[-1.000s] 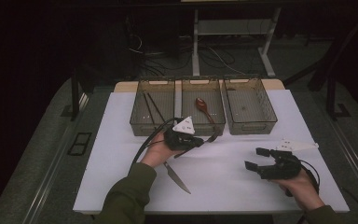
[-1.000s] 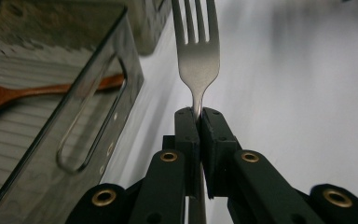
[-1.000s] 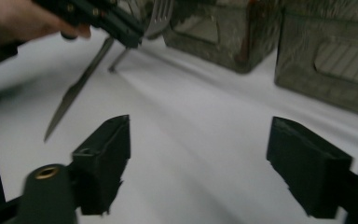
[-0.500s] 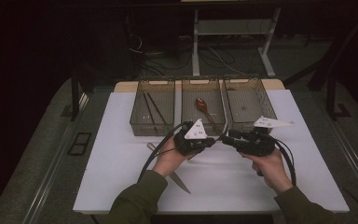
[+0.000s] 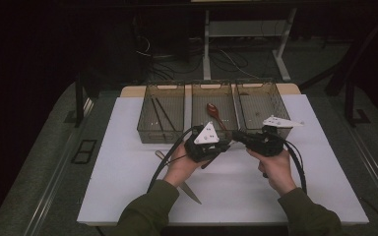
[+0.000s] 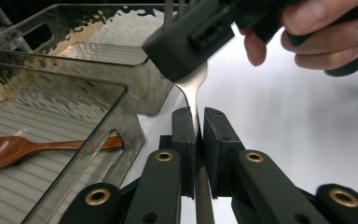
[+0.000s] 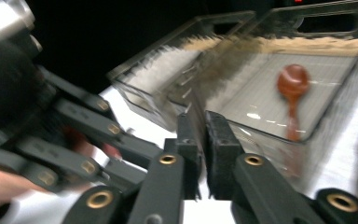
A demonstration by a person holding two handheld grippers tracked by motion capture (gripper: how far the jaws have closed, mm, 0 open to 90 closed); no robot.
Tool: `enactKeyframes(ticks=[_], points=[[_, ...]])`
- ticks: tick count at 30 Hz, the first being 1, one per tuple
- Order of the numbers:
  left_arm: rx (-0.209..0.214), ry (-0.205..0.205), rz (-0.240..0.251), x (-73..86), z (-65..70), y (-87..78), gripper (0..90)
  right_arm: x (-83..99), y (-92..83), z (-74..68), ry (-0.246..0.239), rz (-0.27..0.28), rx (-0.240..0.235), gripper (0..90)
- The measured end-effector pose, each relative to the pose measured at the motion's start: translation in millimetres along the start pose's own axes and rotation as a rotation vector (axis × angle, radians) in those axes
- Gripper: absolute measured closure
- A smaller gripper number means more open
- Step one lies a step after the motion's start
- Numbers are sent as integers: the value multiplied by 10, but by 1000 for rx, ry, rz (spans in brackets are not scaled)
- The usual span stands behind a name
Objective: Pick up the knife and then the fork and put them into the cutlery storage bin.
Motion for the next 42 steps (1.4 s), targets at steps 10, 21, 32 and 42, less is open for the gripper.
enactKeyframes(ticks=[10,21,32,42], points=[[-4,-86,49,73,-37,-232,622,-246,-23,146,0,2,40,850],[-30,-174,39,455,34,-586,451,-749,-303,585,2,37,120,850],[-42,-259,28,812,155,-873,288,-1110,-562,1118,-12,64,264,850],[-60,-294,28,1033,238,-1051,126,-975,-267,1441,4,-52,327,849]])
Point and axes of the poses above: each handheld gripper's, and its own axes: y roughly forward along the jaws, x roughly out of its underside, z roughly to its right, the point moved 6 cm from there along y, roughly forward along the jaws, and after that the axes turned 9 degrees about x, right-handed, at the moved point
